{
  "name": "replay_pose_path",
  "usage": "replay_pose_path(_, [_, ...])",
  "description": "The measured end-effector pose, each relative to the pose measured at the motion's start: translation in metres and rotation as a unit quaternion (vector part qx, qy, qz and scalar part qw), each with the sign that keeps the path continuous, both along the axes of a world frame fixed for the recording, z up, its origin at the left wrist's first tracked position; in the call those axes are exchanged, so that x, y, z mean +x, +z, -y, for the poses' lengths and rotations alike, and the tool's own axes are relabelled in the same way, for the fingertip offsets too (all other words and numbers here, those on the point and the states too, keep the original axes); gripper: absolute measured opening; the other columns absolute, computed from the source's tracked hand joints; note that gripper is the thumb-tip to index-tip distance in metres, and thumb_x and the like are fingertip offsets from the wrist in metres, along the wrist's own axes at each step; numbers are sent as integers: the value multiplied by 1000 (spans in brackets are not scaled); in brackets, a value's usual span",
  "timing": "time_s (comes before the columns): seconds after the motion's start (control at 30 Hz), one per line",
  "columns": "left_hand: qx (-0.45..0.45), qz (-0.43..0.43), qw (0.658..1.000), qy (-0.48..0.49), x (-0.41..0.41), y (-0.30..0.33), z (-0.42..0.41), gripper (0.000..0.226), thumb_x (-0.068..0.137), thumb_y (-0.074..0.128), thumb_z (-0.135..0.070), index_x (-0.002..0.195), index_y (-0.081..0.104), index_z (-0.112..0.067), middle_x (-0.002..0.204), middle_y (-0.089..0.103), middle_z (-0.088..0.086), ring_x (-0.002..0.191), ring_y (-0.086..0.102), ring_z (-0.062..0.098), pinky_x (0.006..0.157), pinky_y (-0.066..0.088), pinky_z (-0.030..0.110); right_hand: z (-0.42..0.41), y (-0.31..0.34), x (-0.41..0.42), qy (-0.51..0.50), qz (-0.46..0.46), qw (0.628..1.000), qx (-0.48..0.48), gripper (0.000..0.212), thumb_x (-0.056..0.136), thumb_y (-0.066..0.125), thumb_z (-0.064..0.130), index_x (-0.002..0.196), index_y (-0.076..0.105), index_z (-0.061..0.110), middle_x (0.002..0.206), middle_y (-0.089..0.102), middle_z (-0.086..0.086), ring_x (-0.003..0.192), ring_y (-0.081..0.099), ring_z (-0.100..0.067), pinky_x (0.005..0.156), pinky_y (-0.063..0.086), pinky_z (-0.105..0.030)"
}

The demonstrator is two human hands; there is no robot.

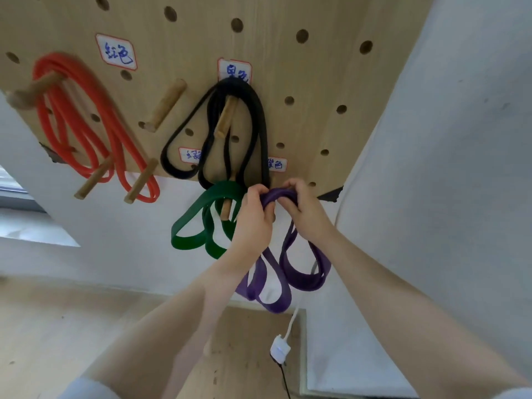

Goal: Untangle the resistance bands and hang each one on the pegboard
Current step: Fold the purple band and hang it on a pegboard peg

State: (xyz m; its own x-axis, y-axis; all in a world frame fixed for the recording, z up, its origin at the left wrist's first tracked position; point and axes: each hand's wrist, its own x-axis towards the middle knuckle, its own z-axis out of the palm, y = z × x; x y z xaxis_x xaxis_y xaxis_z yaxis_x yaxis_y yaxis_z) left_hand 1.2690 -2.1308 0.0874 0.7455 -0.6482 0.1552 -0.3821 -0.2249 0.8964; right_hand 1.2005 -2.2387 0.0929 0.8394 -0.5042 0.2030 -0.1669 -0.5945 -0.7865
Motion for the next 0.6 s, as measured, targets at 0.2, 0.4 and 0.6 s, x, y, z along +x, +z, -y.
replay_pose_path(0.2, [60,41,997,-15,9,15,10,26,98,40,-16,123,37,-11,111,51,12,80,52,16,66,40,21,5,1,8,-9,15,1000,-1,25,98,45,16,121,38,9,91,50,13,79,52,3,69,40,-6])
replay_pose_path(0.4, [263,322,909,-22,30,25,13,33,96,42,-28,127,42,-16,134,47,9,136,23,29,112,12,40,3,-15,9,-43,37,998,-14,22,98,44,14,117,37,5,95,53,-5,73,50,-5,64,38,-12])
replay_pose_path(0.6, [216,242,944,-61,24,16,-3,37,97,40,-26,133,38,-17,126,40,11,108,47,29,90,42,45,-22,-26,12,-85,94,988,86,16,98,41,8,109,32,15,99,54,-8,84,56,-14,72,43,-11])
